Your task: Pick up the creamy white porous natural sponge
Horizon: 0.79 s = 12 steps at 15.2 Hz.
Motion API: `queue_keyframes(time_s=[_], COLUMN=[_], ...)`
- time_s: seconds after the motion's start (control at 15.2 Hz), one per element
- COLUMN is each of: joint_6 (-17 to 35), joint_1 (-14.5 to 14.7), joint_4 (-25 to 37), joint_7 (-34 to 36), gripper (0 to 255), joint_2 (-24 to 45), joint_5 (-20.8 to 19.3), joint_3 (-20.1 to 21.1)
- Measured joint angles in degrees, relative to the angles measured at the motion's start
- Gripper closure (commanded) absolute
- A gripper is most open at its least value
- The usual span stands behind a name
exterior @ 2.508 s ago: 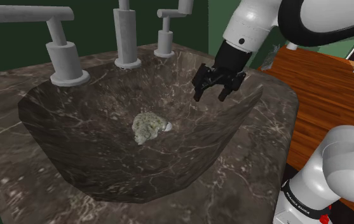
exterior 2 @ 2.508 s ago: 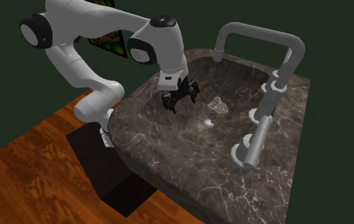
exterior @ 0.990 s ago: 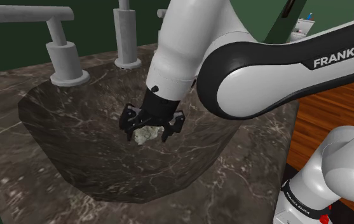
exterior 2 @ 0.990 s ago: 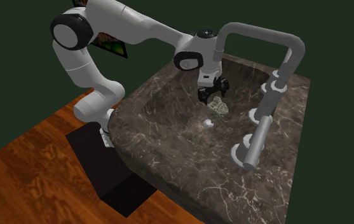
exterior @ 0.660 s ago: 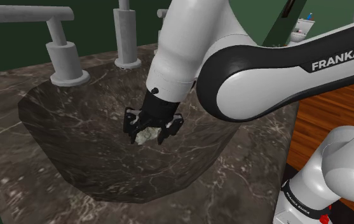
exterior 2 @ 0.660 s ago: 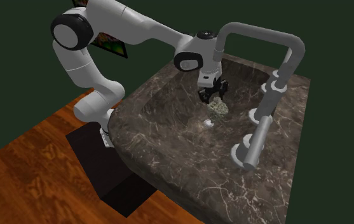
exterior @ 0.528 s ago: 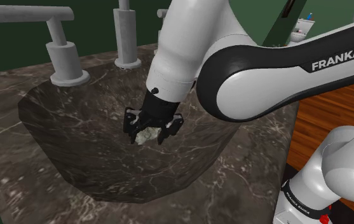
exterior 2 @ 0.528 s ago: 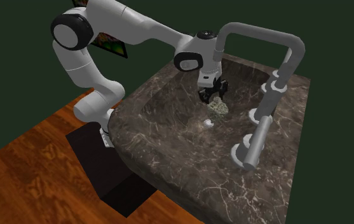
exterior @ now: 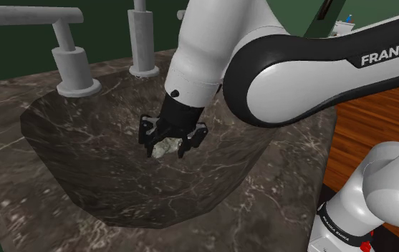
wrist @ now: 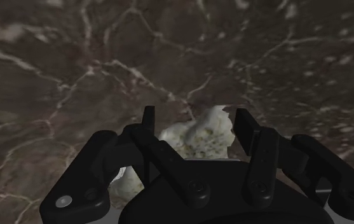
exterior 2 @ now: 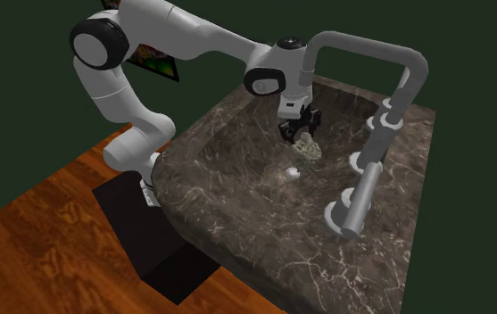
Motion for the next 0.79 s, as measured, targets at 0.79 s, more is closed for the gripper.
queue_keyframes(time_s=[0.79], joint_6=[-9.07], joint_1=[-0.07], joint_4=[7.21], joint_7=[-0.24], gripper=[255], joint_2=[-2.08], joint_5=[0.39], joint_3=[-1.37])
